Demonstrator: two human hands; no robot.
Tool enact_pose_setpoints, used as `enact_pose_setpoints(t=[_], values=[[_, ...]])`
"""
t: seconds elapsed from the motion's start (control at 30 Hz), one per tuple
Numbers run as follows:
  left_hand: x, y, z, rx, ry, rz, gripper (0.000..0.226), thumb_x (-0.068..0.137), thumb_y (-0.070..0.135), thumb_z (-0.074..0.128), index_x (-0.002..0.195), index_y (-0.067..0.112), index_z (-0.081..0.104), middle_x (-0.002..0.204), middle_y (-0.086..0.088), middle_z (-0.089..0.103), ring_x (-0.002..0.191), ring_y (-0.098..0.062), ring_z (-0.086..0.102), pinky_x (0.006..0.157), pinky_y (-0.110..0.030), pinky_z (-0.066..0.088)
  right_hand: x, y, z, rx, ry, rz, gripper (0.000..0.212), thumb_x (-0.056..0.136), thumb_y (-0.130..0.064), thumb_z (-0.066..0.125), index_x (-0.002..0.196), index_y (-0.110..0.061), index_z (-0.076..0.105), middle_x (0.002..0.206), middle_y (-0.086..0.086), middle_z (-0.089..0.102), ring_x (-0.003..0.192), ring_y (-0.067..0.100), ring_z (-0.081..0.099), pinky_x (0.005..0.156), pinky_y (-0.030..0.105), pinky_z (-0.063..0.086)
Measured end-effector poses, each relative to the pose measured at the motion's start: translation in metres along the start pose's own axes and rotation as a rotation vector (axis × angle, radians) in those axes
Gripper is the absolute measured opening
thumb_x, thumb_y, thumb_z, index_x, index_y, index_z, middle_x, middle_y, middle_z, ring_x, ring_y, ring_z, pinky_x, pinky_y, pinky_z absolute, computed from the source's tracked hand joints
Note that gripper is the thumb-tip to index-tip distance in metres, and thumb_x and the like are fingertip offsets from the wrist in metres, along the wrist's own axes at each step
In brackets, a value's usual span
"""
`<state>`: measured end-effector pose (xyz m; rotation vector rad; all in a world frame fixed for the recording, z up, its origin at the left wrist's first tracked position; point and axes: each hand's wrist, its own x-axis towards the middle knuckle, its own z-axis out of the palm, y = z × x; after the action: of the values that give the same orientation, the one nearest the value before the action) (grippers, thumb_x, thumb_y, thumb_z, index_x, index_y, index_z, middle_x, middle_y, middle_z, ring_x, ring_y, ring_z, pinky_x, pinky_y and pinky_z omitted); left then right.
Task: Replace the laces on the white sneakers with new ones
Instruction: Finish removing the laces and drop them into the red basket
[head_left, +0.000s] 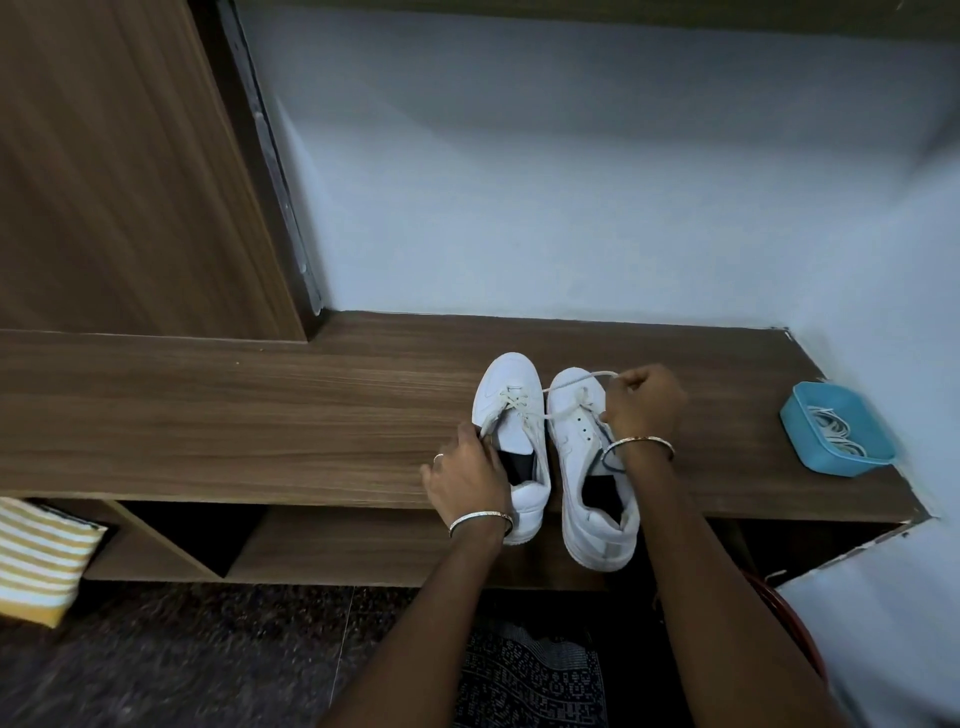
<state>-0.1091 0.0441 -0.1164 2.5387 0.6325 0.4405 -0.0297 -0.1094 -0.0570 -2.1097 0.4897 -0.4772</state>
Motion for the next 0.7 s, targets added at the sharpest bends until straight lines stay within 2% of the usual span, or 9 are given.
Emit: enact_pose_setpoints(t=[0.07, 0.13, 0.17, 0.23, 0.33, 0.43, 0.5, 0.6, 0.7], values=[[0.0, 0.0, 0.0, 0.007, -0.001, 0.003, 0.012, 0.095, 0.027, 0.054, 0.097, 0.016, 0.059, 0.082, -0.005, 0.071, 0.078, -0.03, 0.067, 0.076, -0.04, 0.044, 0.005, 0.003, -0.006, -0.002, -0.038, 0.022, 0.018, 0.079, -0.014, 0.059, 0.066, -0.026, 0.056, 0.072, 0.005, 0.07, 0.07, 0.03, 0.071, 0.073, 0.042, 0.058], [0.0, 0.0, 0.0, 0.004, -0.003, 0.003, 0.013, 0.096, 0.027, 0.053, 0.098, 0.016, 0.06, 0.082, -0.005, 0.071, 0.079, -0.029, 0.067, 0.077, -0.04, 0.045, 0.002, 0.004, -0.008, -0.042, -0.105, -0.006, 0.014, 0.077, -0.009, 0.061, 0.072, -0.022, 0.061, 0.082, 0.002, 0.071, 0.076, 0.025, 0.069, 0.076, 0.034, 0.055], [0.0, -0.001, 0.001, -0.001, -0.001, 0.006, 0.013, 0.096, 0.027, 0.054, 0.099, 0.016, 0.06, 0.082, -0.006, 0.071, 0.079, -0.029, 0.067, 0.077, -0.04, 0.045, -0.002, 0.003, -0.008, -0.054, -0.128, -0.044, 0.013, 0.076, -0.006, 0.062, 0.079, -0.018, 0.064, 0.087, 0.002, 0.071, 0.081, 0.022, 0.066, 0.078, 0.031, 0.053], [0.0, 0.0, 0.0, 0.004, -0.004, 0.019, 0.014, 0.097, 0.028, 0.052, 0.102, 0.017, 0.059, 0.084, -0.005, 0.071, 0.081, -0.029, 0.067, 0.078, -0.04, 0.044, -0.016, -0.001, -0.004, -0.053, -0.128, -0.178, 0.017, 0.075, -0.004, 0.064, 0.087, -0.015, 0.067, 0.093, 0.003, 0.069, 0.087, 0.022, 0.065, 0.08, 0.034, 0.052], [0.005, -0.001, -0.003, 0.051, -0.031, 0.08, 0.019, 0.096, 0.03, 0.052, 0.113, 0.021, 0.052, 0.089, -0.003, 0.071, 0.087, -0.028, 0.067, 0.081, -0.04, 0.043, -0.044, -0.008, 0.007, -0.08, -0.256, -0.344, 0.01, 0.077, -0.014, 0.069, 0.087, -0.015, 0.068, 0.089, 0.0, 0.068, 0.086, 0.019, 0.063, 0.079, 0.033, 0.052], [0.017, 0.0, -0.007, 0.021, -0.059, 0.156, 0.025, 0.096, 0.035, 0.05, 0.119, 0.024, 0.048, 0.096, -0.001, 0.071, 0.092, -0.029, 0.067, 0.085, -0.042, 0.041, -0.069, -0.006, 0.023, -0.273, -0.442, -0.401, 0.026, 0.082, -0.032, 0.069, 0.098, -0.013, 0.066, 0.094, 0.003, 0.069, 0.09, 0.021, 0.064, 0.08, 0.034, 0.053], [0.029, 0.003, -0.01, -0.029, -0.062, 0.239, 0.024, 0.096, 0.034, 0.051, 0.118, 0.024, 0.053, 0.104, -0.002, 0.069, 0.094, -0.03, 0.065, 0.083, -0.042, 0.043, -0.076, -0.003, 0.031, -0.405, -0.432, -0.427, 0.025, 0.089, -0.032, 0.062, 0.1, -0.01, 0.061, 0.097, 0.008, 0.068, 0.093, 0.027, 0.064, 0.076, 0.035, 0.05], [0.048, 0.012, -0.011, -0.033, -0.091, 0.398, 0.023, 0.094, 0.028, 0.055, 0.115, 0.023, 0.062, 0.112, -0.005, 0.066, 0.094, -0.034, 0.063, 0.077, -0.04, 0.047, -0.076, -0.002, 0.035, -0.457, -0.359, -0.382, 0.015, 0.094, -0.02, 0.053, 0.099, -0.008, 0.06, 0.097, 0.012, 0.069, 0.095, 0.032, 0.064, 0.07, 0.033, 0.039], [0.06, 0.023, -0.008, 0.181, -0.179, 0.521, 0.028, 0.094, 0.025, 0.052, 0.12, 0.026, 0.063, 0.117, -0.002, 0.063, 0.1, -0.032, 0.063, 0.078, -0.037, 0.044, -0.072, -0.001, 0.032, -0.455, -0.344, -0.342, 0.019, 0.097, -0.021, 0.05, 0.097, -0.005, 0.061, 0.096, 0.015, 0.069, 0.094, 0.035, 0.063, 0.072, 0.035, 0.04]])
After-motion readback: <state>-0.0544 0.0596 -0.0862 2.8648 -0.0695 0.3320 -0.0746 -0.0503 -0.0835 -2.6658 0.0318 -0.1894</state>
